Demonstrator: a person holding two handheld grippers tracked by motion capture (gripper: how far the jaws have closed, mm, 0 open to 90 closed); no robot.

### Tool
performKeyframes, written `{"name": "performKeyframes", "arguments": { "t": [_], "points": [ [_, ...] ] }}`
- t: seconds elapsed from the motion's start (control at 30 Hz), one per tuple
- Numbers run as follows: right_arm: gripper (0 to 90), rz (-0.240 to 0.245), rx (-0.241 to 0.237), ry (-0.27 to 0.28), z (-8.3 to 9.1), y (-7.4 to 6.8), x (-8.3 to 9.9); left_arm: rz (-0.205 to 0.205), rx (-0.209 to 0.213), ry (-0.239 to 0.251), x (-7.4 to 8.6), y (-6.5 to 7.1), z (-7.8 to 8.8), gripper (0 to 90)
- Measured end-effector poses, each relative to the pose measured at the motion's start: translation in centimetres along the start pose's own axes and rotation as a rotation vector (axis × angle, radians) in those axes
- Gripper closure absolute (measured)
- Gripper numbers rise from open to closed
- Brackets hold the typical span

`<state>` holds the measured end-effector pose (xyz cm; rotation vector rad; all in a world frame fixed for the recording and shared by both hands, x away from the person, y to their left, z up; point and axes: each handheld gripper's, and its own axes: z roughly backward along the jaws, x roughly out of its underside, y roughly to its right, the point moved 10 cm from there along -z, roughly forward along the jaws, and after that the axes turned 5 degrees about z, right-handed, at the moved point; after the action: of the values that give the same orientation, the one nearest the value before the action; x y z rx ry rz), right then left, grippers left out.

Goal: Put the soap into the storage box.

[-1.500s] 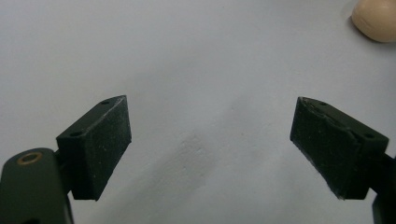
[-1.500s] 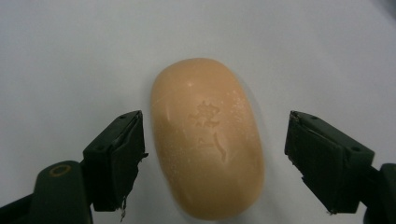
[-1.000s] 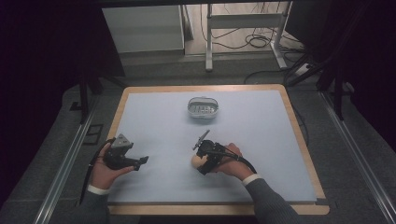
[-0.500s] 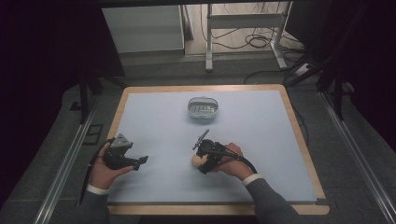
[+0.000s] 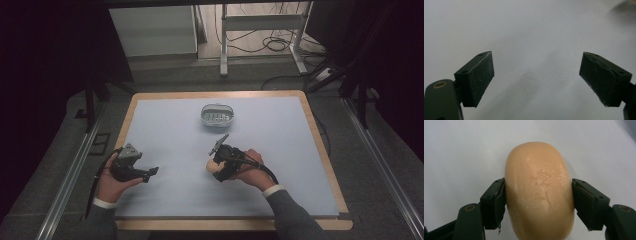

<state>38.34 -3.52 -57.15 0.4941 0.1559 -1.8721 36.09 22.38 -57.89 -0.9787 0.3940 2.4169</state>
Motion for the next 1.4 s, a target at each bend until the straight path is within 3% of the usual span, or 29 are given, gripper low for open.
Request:
{"name": "performKeyframes", "arguments": {
  "t": [0.37, 1.4],
  "points": [
    [31.0, -0.008, 0.033, 0.037, 1.8, 1.1, -0.6, 0.004, 0.001, 0.004, 0.0, 0.1, -0.1, 12.8],
    [31.1, -0.018, 0.068, 0.049, 3.0, 3.5, -1.4, 0.0, 0.003, -0.006, 0.1, 0.1, -0.2, 12.8]
  ]
}}
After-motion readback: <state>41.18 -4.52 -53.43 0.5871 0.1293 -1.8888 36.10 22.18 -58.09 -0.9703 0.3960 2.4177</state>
